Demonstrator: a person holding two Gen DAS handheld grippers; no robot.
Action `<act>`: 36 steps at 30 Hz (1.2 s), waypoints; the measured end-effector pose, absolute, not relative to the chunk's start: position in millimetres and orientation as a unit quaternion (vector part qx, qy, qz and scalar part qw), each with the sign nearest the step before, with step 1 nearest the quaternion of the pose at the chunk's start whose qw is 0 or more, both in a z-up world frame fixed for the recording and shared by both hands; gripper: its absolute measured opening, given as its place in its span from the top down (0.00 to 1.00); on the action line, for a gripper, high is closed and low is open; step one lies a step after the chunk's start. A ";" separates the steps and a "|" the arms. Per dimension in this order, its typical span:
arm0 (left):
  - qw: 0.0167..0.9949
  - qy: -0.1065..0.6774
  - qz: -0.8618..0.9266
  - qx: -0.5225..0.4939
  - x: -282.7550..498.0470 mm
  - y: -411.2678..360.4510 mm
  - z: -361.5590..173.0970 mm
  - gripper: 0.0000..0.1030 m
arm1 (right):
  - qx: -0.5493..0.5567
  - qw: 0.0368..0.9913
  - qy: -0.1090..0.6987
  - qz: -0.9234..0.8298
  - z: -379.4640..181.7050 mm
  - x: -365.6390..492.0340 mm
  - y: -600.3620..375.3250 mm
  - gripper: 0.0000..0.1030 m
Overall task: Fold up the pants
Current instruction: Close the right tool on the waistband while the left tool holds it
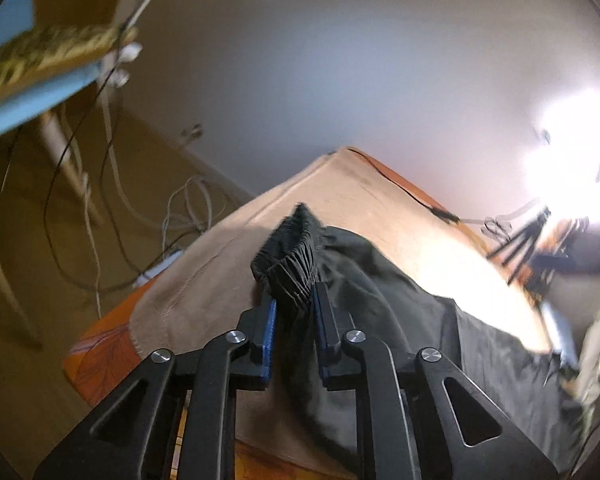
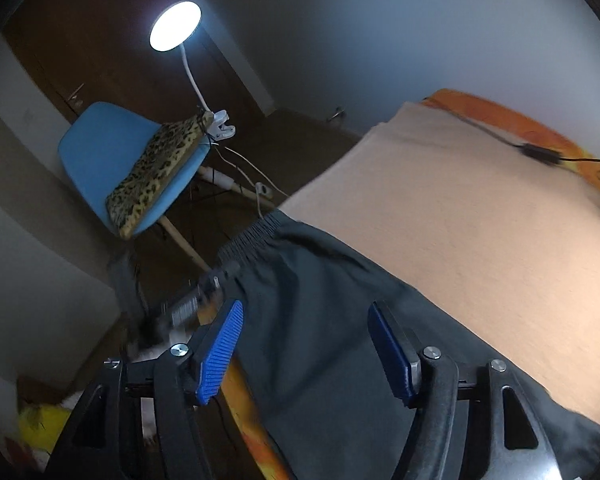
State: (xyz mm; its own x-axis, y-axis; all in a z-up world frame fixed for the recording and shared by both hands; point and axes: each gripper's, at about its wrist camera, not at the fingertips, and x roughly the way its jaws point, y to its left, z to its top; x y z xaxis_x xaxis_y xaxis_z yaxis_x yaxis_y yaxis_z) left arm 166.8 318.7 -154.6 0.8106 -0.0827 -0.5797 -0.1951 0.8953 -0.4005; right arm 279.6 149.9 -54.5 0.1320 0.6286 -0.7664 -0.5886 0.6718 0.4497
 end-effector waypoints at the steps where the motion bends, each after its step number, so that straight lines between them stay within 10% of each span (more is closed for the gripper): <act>1: 0.928 0.306 0.023 -0.211 167.0 312.9 -152.8 0.87 | 0.022 0.744 0.530 0.408 -59.2 285.9 166.0 0.34; 18: 0.937 0.316 0.005 -0.151 172.6 297.5 -158.1 0.88 | -0.045 0.696 0.620 0.360 -156.7 326.9 311.8 0.34; 20: 0.935 0.317 0.011 -0.159 171.9 304.6 -157.1 0.88 | -0.060 0.701 0.623 0.341 -165.3 329.7 316.2 0.52; 25: 0.926 0.331 0.043 -0.175 170.2 321.6 -163.2 0.50 | -0.044 0.703 0.629 0.329 -174.4 333.5 310.8 0.66; 36: 0.900 0.346 0.041 -0.262 185.8 345.3 -181.8 0.50 | -0.017 0.700 0.633 0.330 -183.4 333.0 311.7 0.66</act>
State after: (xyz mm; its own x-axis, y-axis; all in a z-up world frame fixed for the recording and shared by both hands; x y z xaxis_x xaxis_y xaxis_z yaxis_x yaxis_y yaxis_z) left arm 185.8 345.3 -181.8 0.7575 -0.1065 -0.6440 -0.2554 0.8596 -0.4426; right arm 333.0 311.7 -183.4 -0.0180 0.4403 -0.8977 -0.4840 0.7818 0.3932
